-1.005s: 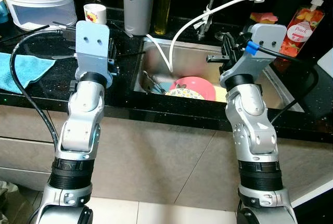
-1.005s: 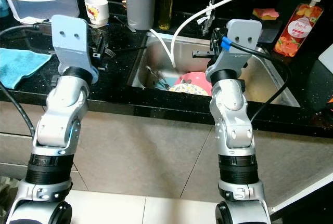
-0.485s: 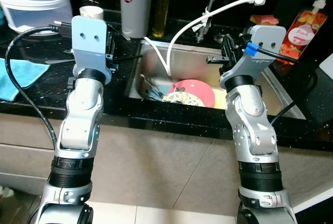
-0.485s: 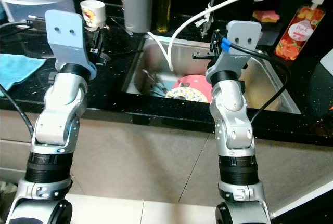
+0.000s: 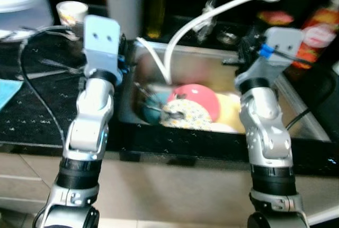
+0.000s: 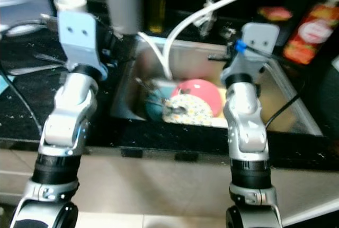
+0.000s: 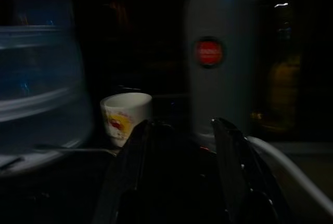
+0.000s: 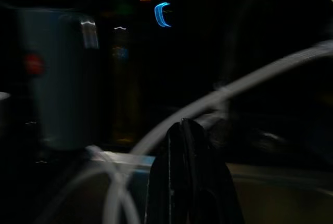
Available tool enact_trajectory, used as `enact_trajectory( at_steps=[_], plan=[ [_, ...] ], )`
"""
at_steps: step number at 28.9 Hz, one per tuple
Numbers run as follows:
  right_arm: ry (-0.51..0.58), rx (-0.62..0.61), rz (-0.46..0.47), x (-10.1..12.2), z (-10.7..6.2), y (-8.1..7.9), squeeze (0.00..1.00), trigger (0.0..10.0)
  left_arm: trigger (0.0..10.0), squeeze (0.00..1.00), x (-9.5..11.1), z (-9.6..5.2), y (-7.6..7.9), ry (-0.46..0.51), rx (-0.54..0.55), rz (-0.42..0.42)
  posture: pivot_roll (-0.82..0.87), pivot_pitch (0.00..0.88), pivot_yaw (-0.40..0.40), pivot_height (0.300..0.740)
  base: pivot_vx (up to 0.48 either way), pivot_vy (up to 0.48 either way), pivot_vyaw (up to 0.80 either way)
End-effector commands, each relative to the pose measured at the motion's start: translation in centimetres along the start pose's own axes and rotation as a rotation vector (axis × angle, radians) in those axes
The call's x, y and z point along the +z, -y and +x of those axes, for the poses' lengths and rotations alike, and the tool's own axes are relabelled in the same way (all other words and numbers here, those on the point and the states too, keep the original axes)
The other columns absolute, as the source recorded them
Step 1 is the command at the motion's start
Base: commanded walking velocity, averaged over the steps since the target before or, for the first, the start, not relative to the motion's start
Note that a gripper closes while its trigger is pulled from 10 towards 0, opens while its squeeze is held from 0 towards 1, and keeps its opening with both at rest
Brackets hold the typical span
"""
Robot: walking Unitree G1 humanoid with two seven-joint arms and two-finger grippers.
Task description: Kitchen organization
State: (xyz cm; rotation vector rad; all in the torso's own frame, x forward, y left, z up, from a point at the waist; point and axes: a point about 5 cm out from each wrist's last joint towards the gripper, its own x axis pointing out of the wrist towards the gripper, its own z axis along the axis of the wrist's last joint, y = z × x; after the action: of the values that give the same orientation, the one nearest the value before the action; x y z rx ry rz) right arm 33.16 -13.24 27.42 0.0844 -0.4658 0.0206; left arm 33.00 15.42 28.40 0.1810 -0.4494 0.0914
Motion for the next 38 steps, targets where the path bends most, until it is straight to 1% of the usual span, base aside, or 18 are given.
enact_trajectory(
  at_steps=[1, 17, 20, 29, 38],
  plan=[
    [0.002, -0.046, -0.023, 0.1, -0.12, 1.44, 0.0, 10.0, 10.0, 0.0, 0.35, -0.02, 1.16, 0.016, -0.041, -0.013, 0.18, 0.0, -0.094, 0.74, 0.0, 0.0, 0.0],
    [0.002, -0.04, -0.021, 0.07, -0.19, 1.35, 0.0, 10.0, 10.0, 0.0, 0.23, -0.14, 1.46, 0.008, -0.056, -0.014, 0.18, 0.0, -0.095, 0.74, 0.0, 0.0, 0.0],
    [0.001, -0.038, -0.021, 0.05, -0.17, 1.3, 0.0, 10.0, 10.0, 0.0, -0.01, -0.07, 1.52, -0.012, -0.056, -0.002, 0.18, 0.0, -0.095, 0.74, 0.0, 0.0, 0.0],
    [-0.004, -0.036, -0.02, -0.02, -0.26, 1.25, 0.0, 10.0, 10.0, 0.0, -0.47, -0.09, 1.43, -0.044, -0.048, 0.002, 0.18, 0.0, -0.095, 0.74, 0.0, 0.0, 0.0],
    [-0.007, -0.035, -0.018, -0.07, -0.31, 1.17, 0.0, 10.0, 10.0, 0.0, -0.32, -0.09, 1.48, -0.033, -0.056, 0.015, 0.18, 0.0, -0.094, 0.74, 0.0, 0.0, 0.0]
  ],
)
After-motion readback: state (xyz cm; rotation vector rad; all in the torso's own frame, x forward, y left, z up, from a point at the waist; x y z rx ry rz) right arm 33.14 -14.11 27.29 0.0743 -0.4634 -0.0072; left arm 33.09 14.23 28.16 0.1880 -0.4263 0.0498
